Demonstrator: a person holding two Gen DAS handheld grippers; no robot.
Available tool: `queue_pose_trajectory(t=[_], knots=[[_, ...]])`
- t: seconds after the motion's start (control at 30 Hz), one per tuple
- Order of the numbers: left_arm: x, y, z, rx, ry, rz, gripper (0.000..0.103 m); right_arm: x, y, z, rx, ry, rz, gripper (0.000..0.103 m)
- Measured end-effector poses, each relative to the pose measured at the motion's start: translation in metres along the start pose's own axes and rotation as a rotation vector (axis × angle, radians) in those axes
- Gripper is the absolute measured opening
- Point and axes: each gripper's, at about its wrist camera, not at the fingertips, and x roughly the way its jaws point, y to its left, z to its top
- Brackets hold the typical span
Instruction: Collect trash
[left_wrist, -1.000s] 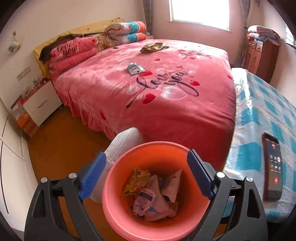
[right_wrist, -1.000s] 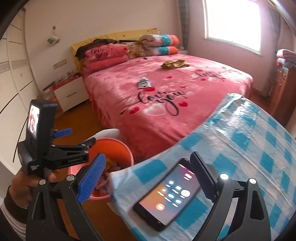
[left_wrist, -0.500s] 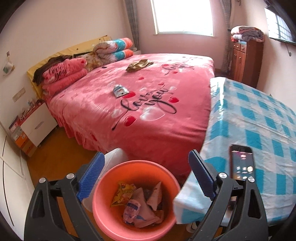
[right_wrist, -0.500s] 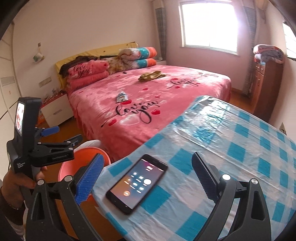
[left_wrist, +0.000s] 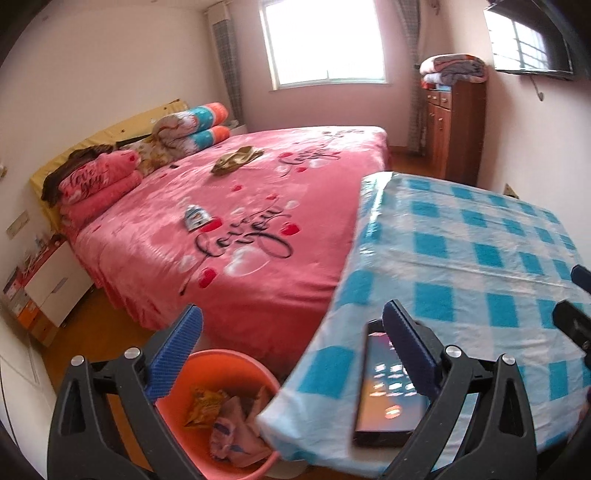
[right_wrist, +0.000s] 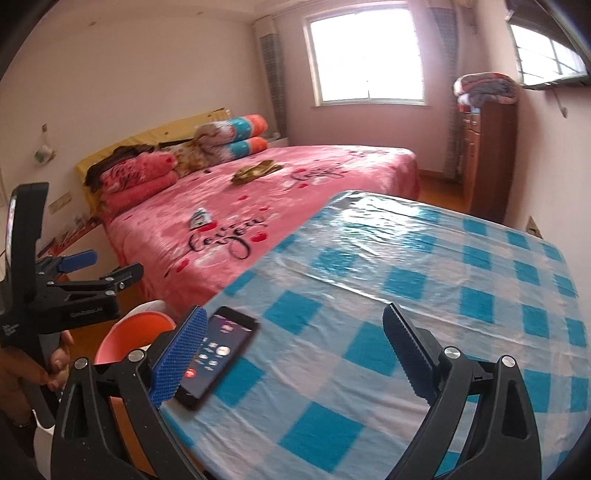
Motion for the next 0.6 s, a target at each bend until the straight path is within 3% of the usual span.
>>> queue_pose_trajectory(t=[0.6], knots=[[0.012, -0.116, 0.014, 0.077, -0.004, -0.114, 0.099, -0.026, -0.109, -0.031, 0.114, -0.081, -0.226, 0.095]])
